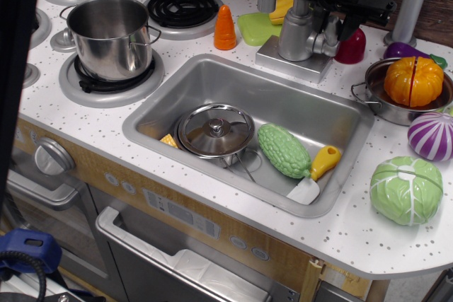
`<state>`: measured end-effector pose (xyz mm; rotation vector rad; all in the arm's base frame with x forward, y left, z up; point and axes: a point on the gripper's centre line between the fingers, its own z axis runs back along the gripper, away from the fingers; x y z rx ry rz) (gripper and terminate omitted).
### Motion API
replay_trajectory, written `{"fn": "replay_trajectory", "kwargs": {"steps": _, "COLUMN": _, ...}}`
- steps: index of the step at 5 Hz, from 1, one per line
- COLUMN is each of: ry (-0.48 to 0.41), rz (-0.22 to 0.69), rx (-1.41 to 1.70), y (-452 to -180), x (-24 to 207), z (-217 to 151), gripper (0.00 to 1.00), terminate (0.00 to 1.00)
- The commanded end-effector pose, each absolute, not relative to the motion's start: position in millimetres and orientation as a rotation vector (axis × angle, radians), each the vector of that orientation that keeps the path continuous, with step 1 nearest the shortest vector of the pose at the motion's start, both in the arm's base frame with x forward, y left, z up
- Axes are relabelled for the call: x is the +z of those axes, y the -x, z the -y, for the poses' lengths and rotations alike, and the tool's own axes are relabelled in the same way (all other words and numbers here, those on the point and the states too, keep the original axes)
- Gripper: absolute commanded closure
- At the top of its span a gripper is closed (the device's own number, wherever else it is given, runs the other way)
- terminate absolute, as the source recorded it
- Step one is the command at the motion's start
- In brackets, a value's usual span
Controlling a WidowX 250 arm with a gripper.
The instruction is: Turn lever vertical to front
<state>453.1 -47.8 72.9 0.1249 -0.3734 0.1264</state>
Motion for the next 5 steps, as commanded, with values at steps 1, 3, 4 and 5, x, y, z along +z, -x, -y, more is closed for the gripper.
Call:
{"fn": "replay_trajectory", "kwargs": {"steps": 1, "ry": -0.017, "rz": 0.289, "rx": 0.121, "y": -444.5, "x": 90.1, "z": 53.9, "gripper": 1.0, "terminate": 0.0}}
{"fn": "replay_trajectory", "kwargs": {"steps": 3, "ry": 0.019, "rz": 0.218, "rx": 0.12, "y": -438.4, "x": 81.3, "z": 55.0, "gripper": 1.0, "terminate": 0.0}}
{"fn": "replay_trajectory", "kwargs": {"steps": 4, "ry": 0.013, "rz": 0.226, "rx": 0.122, "y": -435.2, "x": 72.1, "z": 58.9, "gripper": 1.0, "terminate": 0.0}}
{"fn": "replay_trajectory", "kwargs": {"steps": 5, "ry": 0.003, "rz": 0.248, "rx": 0.128, "y": -431.9, "x": 62.6, "z": 62.2, "gripper": 1.0, "terminate": 1.0}}
